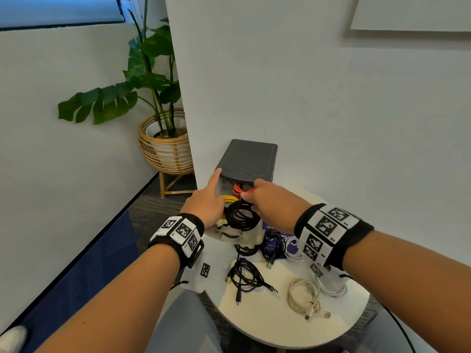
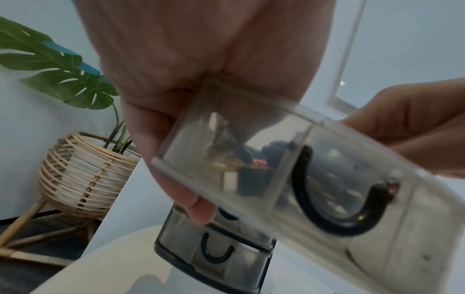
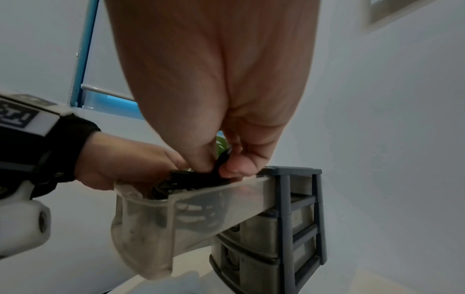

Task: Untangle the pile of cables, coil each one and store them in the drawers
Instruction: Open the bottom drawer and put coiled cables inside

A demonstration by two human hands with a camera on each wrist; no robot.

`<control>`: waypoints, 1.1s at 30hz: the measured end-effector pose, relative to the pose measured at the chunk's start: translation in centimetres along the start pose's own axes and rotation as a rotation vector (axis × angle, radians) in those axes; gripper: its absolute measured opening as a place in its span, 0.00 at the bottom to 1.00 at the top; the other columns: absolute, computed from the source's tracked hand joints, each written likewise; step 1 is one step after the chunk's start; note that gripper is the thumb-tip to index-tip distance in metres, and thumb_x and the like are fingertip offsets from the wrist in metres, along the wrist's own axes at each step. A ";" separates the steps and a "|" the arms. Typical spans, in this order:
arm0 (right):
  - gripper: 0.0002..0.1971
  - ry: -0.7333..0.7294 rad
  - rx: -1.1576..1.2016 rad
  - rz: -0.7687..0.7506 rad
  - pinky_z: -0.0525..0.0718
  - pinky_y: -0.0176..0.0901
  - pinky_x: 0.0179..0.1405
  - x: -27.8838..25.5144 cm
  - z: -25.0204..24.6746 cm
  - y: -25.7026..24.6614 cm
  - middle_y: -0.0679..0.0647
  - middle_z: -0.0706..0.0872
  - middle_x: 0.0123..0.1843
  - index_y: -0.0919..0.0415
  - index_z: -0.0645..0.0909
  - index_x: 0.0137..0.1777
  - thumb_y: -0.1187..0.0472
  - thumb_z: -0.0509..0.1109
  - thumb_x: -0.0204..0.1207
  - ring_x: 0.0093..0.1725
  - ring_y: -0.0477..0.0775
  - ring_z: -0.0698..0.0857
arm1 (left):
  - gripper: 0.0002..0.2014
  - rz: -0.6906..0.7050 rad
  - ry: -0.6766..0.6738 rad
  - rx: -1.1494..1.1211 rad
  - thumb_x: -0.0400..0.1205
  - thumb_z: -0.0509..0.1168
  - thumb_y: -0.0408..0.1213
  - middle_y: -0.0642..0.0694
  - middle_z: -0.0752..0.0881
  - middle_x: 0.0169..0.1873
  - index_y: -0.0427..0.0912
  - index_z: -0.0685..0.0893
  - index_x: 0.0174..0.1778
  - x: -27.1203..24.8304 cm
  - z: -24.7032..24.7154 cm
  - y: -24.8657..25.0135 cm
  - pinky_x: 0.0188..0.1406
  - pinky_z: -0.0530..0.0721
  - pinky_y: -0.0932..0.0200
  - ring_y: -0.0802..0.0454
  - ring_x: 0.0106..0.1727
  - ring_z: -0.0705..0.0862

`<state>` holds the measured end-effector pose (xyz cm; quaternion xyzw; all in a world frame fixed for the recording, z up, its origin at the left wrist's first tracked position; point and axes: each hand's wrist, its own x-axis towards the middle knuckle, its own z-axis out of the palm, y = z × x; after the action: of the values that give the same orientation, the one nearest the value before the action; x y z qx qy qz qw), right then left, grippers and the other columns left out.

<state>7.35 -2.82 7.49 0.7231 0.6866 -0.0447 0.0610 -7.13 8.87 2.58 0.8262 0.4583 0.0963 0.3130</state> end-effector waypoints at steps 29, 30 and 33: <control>0.19 0.102 0.560 0.028 0.80 0.34 0.48 -2.7 -1.6 0.7 0.49 0.88 0.53 0.54 0.87 0.69 0.56 0.79 0.78 0.45 0.43 0.85 | 0.38 -0.017 -0.020 -0.107 0.88 0.55 0.39 0.41 0.86 0.41 0.74 0.44 0.87 -0.7 -0.7 0.6 0.45 0.88 0.43 0.42 0.40 0.87; 0.21 0.118 0.527 0.016 0.78 0.35 0.49 -2.6 -1.4 0.4 0.50 0.86 0.55 0.54 0.85 0.71 0.57 0.78 0.78 0.45 0.45 0.83 | 0.37 -0.023 -0.022 -0.115 0.88 0.55 0.41 0.40 0.87 0.41 0.74 0.44 0.87 -0.6 -0.6 0.6 0.48 0.89 0.41 0.41 0.42 0.88; 0.25 0.165 0.449 0.013 0.73 0.37 0.54 -2.4 -0.9 -0.5 0.52 0.79 0.60 0.52 0.80 0.77 0.59 0.76 0.81 0.51 0.49 0.79 | 0.32 -0.029 -0.026 -0.134 0.90 0.52 0.50 0.37 0.87 0.62 0.75 0.43 0.86 -0.7 -0.7 1.0 0.61 0.86 0.38 0.39 0.57 0.87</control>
<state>6.75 -5.05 8.75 0.7241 0.6574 -0.1368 -0.1574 -7.13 8.22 3.77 0.7978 0.4587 0.1115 0.3751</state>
